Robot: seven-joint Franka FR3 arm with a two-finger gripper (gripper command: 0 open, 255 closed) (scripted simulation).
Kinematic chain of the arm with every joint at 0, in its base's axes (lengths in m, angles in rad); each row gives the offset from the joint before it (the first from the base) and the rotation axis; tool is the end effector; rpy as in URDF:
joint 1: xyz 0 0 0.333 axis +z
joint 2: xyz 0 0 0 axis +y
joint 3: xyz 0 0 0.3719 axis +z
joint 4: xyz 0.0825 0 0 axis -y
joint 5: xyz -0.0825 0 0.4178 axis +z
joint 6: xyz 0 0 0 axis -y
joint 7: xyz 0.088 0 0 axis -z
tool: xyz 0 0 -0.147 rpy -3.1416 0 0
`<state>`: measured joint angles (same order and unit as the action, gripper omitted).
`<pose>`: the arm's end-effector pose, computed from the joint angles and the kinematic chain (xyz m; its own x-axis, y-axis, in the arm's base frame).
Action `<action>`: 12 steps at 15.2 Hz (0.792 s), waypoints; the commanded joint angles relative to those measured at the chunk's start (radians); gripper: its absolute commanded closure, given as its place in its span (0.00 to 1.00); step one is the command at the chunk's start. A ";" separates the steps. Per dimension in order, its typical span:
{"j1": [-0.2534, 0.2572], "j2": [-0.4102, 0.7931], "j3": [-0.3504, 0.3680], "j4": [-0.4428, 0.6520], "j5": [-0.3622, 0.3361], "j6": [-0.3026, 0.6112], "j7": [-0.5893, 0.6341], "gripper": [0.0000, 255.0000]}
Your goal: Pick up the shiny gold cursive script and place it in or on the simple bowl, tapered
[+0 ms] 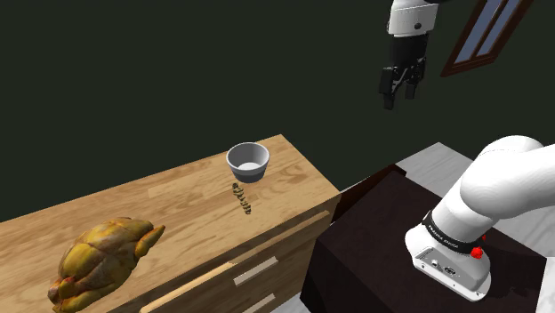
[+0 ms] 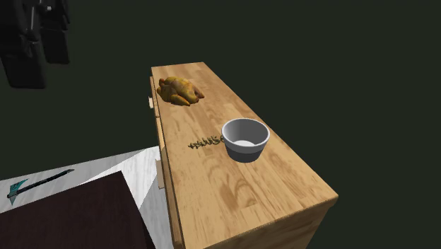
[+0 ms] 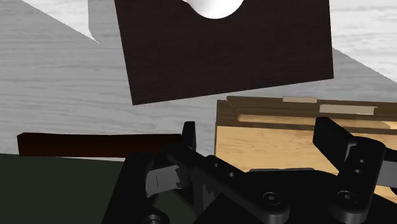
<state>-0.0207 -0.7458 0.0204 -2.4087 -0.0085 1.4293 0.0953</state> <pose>0.2835 -0.0001 0.5425 0.9679 -0.1050 -0.2284 -0.0975 -0.9943 0.0442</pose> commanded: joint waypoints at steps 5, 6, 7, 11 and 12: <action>0.022 0.066 0.045 -0.055 0.039 0.134 0.046 0.00; 0.027 0.086 0.057 -0.065 0.048 0.169 0.057 0.00; 0.033 0.107 0.069 -0.074 0.056 0.203 0.067 0.00; 0.053 0.208 0.115 -0.095 0.085 0.341 0.110 0.00; 0.058 0.237 0.126 -0.097 0.090 0.375 0.121 0.00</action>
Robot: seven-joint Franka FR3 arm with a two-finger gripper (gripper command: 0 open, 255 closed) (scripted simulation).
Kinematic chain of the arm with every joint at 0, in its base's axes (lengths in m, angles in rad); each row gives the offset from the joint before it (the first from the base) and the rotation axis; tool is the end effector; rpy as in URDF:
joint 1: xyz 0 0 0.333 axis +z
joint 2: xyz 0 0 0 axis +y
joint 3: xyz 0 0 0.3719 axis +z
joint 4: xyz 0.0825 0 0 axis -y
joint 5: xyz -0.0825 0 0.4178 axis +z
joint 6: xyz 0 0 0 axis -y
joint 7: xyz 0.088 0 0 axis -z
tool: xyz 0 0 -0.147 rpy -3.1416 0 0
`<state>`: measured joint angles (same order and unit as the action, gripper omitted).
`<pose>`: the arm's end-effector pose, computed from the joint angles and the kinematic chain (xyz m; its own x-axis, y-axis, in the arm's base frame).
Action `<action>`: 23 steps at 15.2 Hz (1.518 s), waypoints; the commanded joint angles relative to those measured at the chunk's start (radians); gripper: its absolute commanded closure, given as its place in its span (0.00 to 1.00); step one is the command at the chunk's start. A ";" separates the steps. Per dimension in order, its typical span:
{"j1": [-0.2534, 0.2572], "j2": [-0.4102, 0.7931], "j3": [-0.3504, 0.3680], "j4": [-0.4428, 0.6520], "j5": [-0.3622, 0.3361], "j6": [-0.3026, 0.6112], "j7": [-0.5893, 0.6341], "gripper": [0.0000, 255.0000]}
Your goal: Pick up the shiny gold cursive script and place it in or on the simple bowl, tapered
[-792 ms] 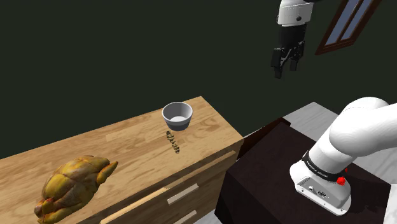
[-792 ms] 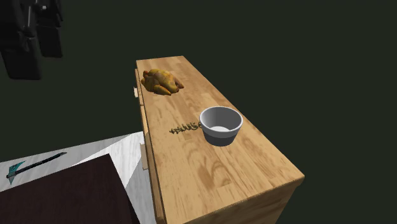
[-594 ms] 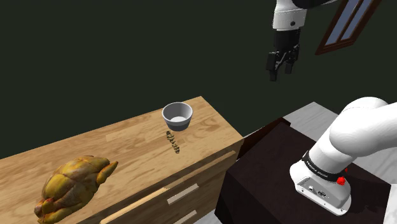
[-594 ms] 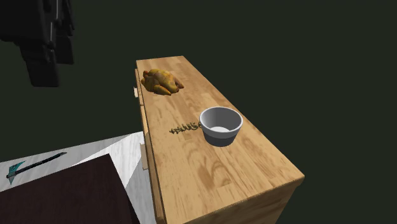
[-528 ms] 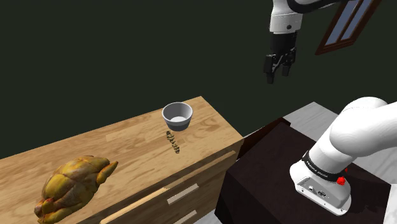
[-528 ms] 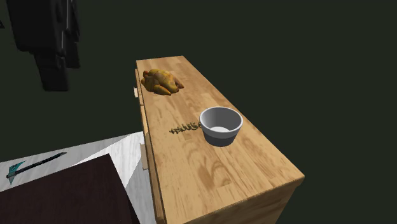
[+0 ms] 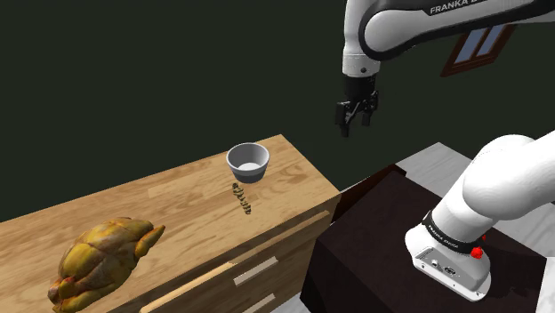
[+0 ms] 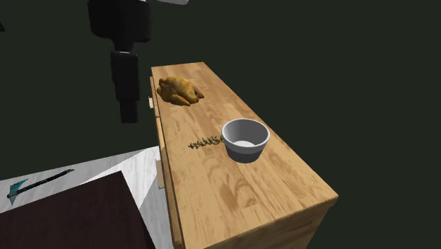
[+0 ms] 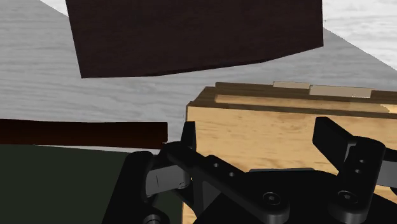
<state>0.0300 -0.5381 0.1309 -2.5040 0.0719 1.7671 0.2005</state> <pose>0.3494 0.0671 0.4466 0.9766 -0.0881 -0.1961 -0.0817 -0.9958 0.0406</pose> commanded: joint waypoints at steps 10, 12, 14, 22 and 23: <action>0.041 0.370 0.122 0.061 0.009 0.352 0.137 0.00; 0.046 0.446 0.139 0.091 -0.008 0.405 0.167 0.00; 0.053 0.524 0.152 0.126 -0.030 0.453 0.199 0.00; 0.113 0.838 0.160 0.319 -0.155 0.588 0.336 0.00; 0.124 0.877 0.156 0.349 -0.171 0.599 0.351 0.00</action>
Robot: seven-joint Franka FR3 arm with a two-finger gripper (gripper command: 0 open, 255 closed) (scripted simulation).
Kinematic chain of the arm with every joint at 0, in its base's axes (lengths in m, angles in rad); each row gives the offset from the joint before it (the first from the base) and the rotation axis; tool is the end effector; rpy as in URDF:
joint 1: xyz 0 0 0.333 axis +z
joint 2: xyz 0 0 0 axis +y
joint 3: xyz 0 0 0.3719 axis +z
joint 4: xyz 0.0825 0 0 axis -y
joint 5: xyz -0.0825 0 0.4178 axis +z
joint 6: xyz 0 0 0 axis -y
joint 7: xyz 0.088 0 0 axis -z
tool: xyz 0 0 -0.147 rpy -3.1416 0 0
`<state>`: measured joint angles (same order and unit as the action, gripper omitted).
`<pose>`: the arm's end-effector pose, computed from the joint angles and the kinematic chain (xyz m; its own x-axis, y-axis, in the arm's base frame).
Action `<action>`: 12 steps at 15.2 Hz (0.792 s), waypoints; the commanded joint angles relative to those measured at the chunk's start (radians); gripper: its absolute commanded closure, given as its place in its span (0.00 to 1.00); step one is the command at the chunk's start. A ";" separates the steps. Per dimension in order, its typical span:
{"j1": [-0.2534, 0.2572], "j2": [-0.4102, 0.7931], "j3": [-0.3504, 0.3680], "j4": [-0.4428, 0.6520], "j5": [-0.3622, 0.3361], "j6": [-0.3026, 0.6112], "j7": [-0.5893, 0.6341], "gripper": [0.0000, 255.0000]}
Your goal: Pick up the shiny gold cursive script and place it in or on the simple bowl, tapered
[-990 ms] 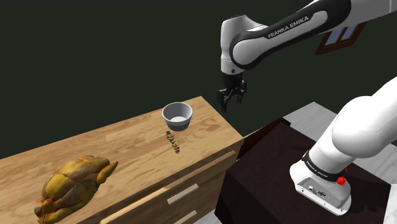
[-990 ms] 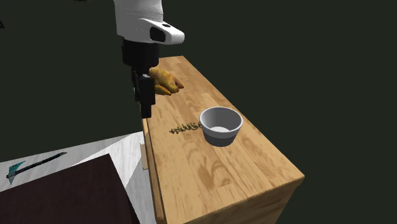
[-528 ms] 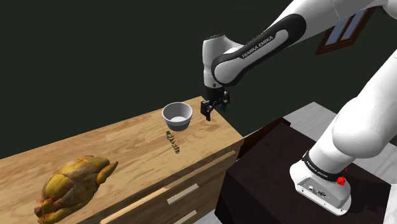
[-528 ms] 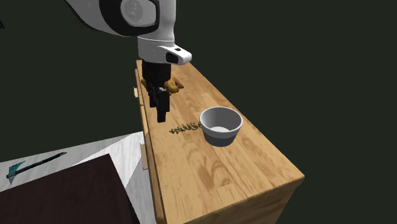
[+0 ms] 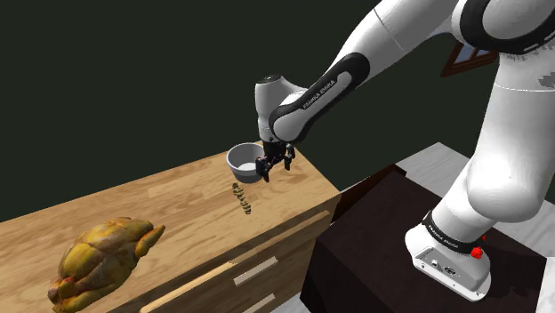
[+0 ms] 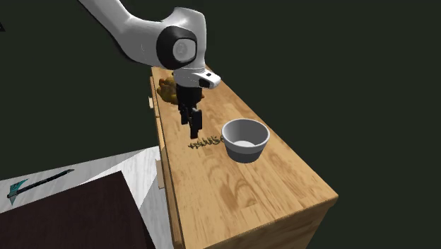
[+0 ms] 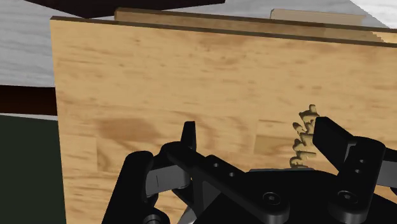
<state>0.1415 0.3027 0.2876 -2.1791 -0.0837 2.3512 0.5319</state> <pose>0.5287 0.2393 0.2336 0.9921 -0.0492 -0.1153 -0.0460 -0.9985 0.0302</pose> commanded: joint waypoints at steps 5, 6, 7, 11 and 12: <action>0.076 0.227 -0.028 0.193 -0.080 0.046 0.082 0.00; 0.089 0.265 -0.034 0.231 -0.091 0.049 0.091 0.00; 0.102 0.303 -0.040 0.270 -0.100 0.050 0.099 0.00; 0.154 0.457 -0.062 0.444 -0.128 0.042 0.124 0.00; 0.166 0.496 -0.066 0.492 -0.133 0.036 0.128 0.00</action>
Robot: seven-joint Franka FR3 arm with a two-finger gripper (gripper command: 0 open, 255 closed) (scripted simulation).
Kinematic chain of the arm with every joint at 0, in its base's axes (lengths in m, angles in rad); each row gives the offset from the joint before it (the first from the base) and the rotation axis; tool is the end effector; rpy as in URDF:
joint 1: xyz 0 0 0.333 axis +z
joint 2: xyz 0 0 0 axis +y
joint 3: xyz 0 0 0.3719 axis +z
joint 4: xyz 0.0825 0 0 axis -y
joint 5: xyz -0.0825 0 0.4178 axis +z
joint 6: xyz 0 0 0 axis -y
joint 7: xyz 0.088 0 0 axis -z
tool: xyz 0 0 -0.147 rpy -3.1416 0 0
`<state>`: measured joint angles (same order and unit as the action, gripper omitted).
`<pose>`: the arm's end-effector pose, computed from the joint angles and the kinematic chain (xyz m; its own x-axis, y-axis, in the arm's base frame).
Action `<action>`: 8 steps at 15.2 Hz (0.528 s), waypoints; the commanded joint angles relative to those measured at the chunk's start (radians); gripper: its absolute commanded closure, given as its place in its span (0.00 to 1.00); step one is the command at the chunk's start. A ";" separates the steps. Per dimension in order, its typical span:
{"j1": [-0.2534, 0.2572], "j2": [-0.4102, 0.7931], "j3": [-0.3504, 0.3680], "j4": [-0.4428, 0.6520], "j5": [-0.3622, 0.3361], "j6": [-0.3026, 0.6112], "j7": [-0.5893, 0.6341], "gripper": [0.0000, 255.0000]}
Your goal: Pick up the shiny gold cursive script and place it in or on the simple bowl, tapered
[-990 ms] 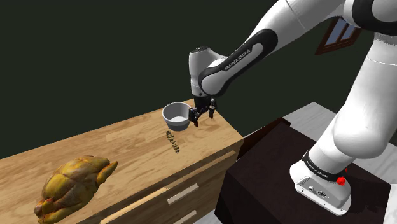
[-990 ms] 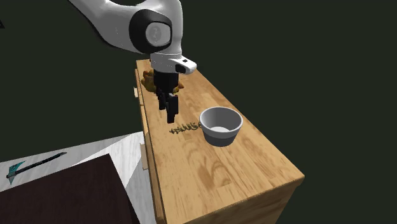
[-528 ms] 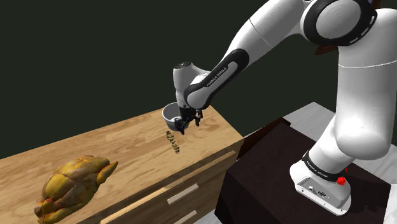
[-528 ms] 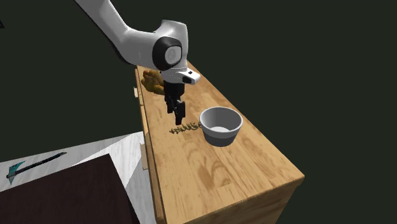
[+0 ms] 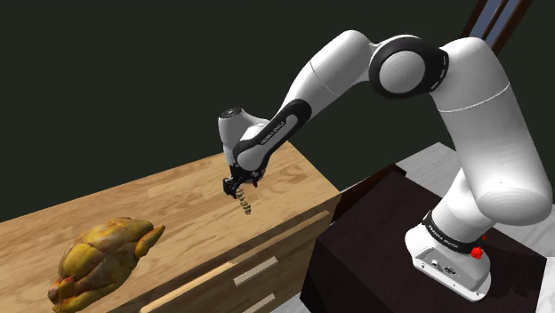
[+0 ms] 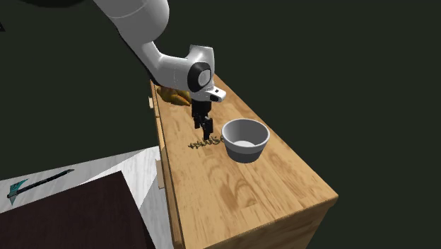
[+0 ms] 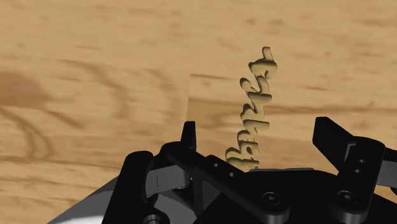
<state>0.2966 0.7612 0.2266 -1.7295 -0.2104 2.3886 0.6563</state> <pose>0.6250 0.3402 0.1188 0.9969 -0.0290 -0.0737 -0.0271 -0.9993 0.0259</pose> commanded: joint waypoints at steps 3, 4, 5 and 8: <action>0.023 0.086 -0.013 0.083 -0.013 0.009 0.008 0.00; 0.025 0.096 -0.015 0.086 -0.015 0.017 0.009 0.00; 0.026 0.107 -0.017 0.089 -0.016 0.024 0.010 0.00; 0.031 0.138 -0.023 0.099 -0.022 0.045 0.013 0.00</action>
<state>0.3261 0.8884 0.2054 -1.6349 -0.2302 2.4270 0.6685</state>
